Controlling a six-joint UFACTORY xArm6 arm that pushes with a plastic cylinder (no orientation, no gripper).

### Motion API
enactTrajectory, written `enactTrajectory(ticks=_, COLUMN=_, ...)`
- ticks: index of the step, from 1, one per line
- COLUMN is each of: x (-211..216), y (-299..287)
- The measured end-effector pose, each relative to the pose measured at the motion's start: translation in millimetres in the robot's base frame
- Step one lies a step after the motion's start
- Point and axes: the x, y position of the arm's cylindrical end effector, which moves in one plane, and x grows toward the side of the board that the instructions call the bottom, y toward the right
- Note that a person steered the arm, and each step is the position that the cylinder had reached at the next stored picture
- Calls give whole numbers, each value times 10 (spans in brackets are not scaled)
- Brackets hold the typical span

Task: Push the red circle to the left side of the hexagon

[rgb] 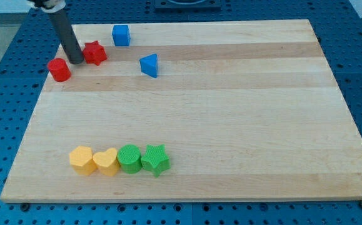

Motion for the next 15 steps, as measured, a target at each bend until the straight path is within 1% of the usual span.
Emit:
enactTrajectory(ticks=1, x=158, y=-25)
enactTrajectory(ticks=2, x=478, y=-25)
enactTrajectory(ticks=3, x=155, y=-237)
enactTrajectory(ticks=4, x=-4, y=-565)
enactTrajectory(ticks=5, x=454, y=-461)
enactTrajectory(ticks=6, x=1170, y=32)
enactTrajectory(ticks=7, x=1380, y=198)
enactTrajectory(ticks=8, x=1076, y=209)
enactTrajectory(ticks=9, x=1287, y=315)
enactTrajectory(ticks=10, x=1929, y=216)
enactTrajectory(ticks=11, x=2186, y=30)
enactTrajectory(ticks=12, x=2029, y=-66)
enactTrajectory(ticks=13, x=2022, y=-405)
enactTrajectory(ticks=14, x=2065, y=-420)
enactTrajectory(ticks=15, x=2147, y=-265)
